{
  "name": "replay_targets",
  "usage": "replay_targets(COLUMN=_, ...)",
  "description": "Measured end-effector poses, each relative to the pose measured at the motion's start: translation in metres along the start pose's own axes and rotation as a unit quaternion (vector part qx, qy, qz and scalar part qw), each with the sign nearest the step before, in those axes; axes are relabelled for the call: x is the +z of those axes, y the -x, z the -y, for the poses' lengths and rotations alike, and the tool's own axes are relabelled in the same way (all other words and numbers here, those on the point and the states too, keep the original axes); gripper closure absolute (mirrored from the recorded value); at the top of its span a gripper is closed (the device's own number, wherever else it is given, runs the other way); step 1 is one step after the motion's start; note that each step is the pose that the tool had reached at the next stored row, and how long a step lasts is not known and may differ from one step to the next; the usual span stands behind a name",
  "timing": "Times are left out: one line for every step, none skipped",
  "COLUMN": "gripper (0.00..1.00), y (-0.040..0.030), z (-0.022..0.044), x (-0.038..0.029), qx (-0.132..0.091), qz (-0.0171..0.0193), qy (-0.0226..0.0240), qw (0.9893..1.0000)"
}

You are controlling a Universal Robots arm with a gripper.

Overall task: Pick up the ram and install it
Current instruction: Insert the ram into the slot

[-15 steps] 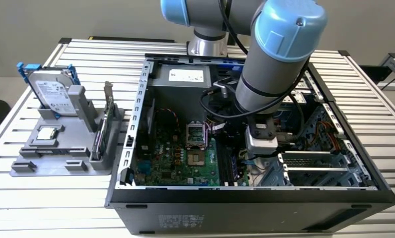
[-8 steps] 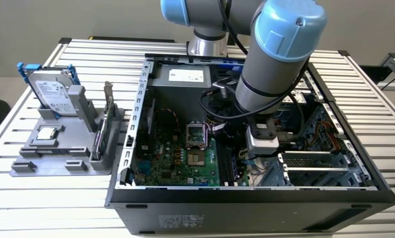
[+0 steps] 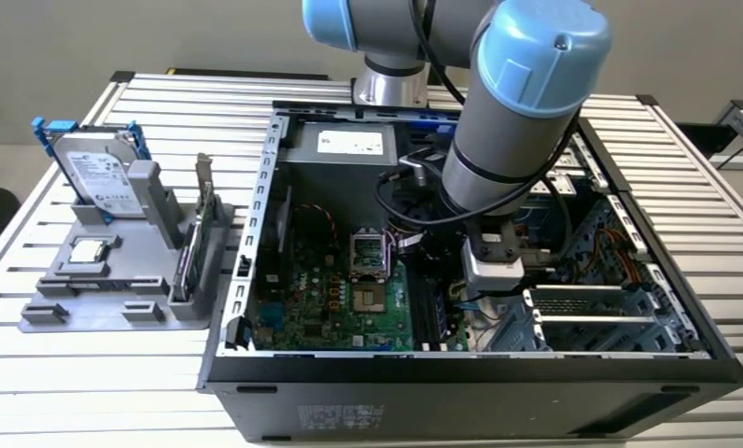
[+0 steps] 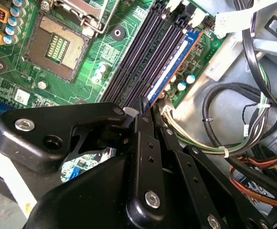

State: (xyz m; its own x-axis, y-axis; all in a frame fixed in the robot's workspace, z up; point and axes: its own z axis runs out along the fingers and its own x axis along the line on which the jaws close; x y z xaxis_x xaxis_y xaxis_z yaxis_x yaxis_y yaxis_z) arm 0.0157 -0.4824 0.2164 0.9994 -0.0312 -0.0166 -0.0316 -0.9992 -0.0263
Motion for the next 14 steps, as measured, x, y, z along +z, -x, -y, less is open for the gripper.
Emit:
replay_targets(gripper=1.00, y=0.0000, z=0.0001, x=0.0001, qx=0.000, qz=0.0000, qy=0.0001, qw=1.0000)
replay_targets(gripper=1.00, y=0.0001, z=0.0002, x=0.0001, qx=0.000, qz=0.0000, qy=0.0002, qw=1.0000)
replay_targets(gripper=1.00, y=0.0000, z=0.0004, x=0.0002, qx=0.000, qz=0.0000, qy=0.0004, qw=1.0000)
replay_targets(gripper=1.00, y=0.0000, z=0.0005, x=0.0002, qx=0.000, qz=0.0000, qy=0.0005, qw=1.0000)
replay_targets(gripper=1.00, y=0.0000, z=0.0006, x=0.0002, qx=0.000, qz=0.0000, qy=0.0006, qw=1.0000)
replay_targets(gripper=1.00, y=0.0000, z=0.0007, x=0.0003, qx=0.000, qz=-0.0001, qy=0.0005, qw=1.0000)
replay_targets(gripper=1.00, y=0.0000, z=0.0007, x=0.0003, qx=0.000, qz=-0.0001, qy=0.0005, qw=1.0000)
replay_targets(gripper=1.00, y=0.0000, z=0.0007, x=0.0002, qx=0.000, qz=0.0000, qy=0.0006, qw=1.0000)
replay_targets(gripper=1.00, y=0.0000, z=0.0007, x=0.0002, qx=0.000, qz=-0.0001, qy=0.0006, qw=1.0000)
replay_targets(gripper=1.00, y=0.0000, z=0.0008, x=0.0003, qx=0.000, qz=-0.0001, qy=0.0006, qw=1.0000)
replay_targets(gripper=1.00, y=0.0000, z=0.0008, x=0.0002, qx=0.000, qz=0.0000, qy=0.0006, qw=1.0000)
replay_targets(gripper=1.00, y=0.0000, z=0.0008, x=0.0002, qx=0.000, qz=-0.0001, qy=0.0006, qw=1.0000)
replay_targets(gripper=1.00, y=0.0000, z=0.0008, x=0.0002, qx=0.000, qz=-0.0001, qy=0.0006, qw=1.0000)
replay_targets(gripper=1.00, y=0.0000, z=0.0009, x=0.0002, qx=0.000, qz=-0.0001, qy=0.0006, qw=1.0000)
